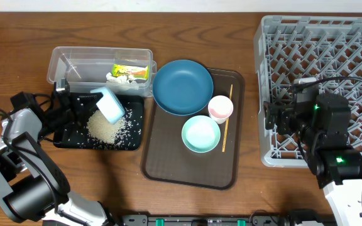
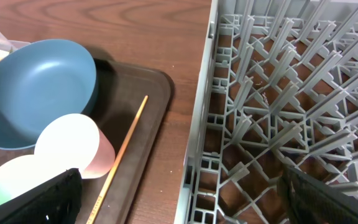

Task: Sort waste into correct bins and load items into the dishwasher rack
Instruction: 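Lift the bowl over the black tray and tip the rice out, then return the emptied bowl to the brown tray with the left gripper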

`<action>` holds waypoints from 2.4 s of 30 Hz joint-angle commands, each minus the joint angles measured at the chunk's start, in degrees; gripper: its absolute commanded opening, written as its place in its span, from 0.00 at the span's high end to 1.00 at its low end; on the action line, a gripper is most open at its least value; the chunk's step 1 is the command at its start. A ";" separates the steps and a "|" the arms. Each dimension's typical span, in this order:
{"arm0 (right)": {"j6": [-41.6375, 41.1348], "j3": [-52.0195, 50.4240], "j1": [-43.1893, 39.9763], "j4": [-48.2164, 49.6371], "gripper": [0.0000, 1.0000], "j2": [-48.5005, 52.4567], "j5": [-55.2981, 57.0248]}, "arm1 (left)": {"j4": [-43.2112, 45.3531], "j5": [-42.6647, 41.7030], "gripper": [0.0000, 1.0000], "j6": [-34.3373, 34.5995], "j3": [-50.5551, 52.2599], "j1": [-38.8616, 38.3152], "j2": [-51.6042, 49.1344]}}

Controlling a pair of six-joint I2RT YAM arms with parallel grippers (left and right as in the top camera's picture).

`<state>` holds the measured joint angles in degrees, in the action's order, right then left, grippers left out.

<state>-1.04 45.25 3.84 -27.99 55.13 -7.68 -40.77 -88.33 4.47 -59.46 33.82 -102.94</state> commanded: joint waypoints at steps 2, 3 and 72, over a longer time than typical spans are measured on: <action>-0.63 1.14 0.72 0.09 0.01 0.28 0.37 | -0.28 -1.77 0.94 2.89 0.28 0.28 -0.31; -0.63 1.14 0.72 0.09 0.01 0.28 0.37 | -0.31 -1.77 0.94 3.45 0.28 0.28 -0.31; -0.63 1.14 0.72 0.35 0.01 0.28 0.37 | -2.84 65.46 0.94 4.04 -0.11 -53.79 13.53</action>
<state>-1.04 45.25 3.84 -27.66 55.13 -7.70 -43.90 -28.08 7.66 -59.44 -17.61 -86.63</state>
